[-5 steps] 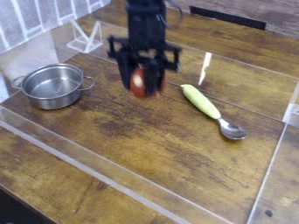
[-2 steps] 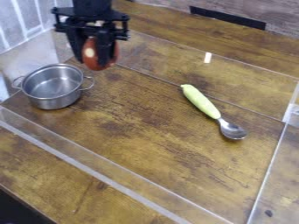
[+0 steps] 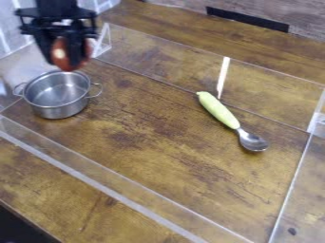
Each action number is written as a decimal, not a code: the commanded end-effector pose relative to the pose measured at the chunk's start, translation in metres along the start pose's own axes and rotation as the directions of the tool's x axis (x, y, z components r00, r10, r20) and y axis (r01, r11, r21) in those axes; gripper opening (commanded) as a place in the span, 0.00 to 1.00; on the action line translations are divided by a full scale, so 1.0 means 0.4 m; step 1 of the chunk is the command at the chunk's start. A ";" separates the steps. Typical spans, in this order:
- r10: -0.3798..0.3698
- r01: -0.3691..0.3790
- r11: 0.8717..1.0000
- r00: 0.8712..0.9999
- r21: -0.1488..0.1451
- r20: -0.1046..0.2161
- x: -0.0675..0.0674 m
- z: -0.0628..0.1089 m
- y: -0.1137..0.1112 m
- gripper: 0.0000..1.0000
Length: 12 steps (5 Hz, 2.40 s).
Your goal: Put the mushroom in the silver pot
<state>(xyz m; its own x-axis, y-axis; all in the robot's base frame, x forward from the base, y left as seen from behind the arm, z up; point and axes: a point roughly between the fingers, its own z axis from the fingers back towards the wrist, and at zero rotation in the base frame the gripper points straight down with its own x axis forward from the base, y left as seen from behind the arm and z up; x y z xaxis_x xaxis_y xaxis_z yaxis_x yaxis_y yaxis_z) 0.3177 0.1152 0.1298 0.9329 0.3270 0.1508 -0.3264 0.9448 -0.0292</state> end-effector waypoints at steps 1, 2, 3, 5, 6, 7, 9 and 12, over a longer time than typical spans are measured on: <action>0.028 -0.027 0.999 0.999 -0.024 0.041 0.008 0.002 0.055 0.00; 0.036 -0.034 0.998 0.999 -0.060 0.030 0.014 -0.044 0.073 0.00; 0.042 -0.040 0.996 0.999 -0.082 0.031 0.023 -0.072 0.070 0.00; 0.032 -0.029 0.996 0.999 -0.090 0.033 0.036 -0.066 0.047 0.00; 0.024 -0.021 0.996 0.999 -0.092 0.034 0.043 -0.058 0.036 0.00; 0.014 -0.011 0.995 0.999 -0.098 0.033 0.047 -0.059 0.026 0.00; -0.004 0.006 0.994 1.000 -0.112 0.024 0.059 -0.069 0.018 0.00; -0.027 0.030 0.993 0.999 -0.117 0.023 0.065 -0.053 0.025 1.00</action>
<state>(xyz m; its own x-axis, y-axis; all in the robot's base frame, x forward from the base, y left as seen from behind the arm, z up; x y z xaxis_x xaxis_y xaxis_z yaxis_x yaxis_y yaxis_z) 0.3370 0.1295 0.0930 0.9457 0.3044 0.1135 -0.2861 0.9459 -0.1528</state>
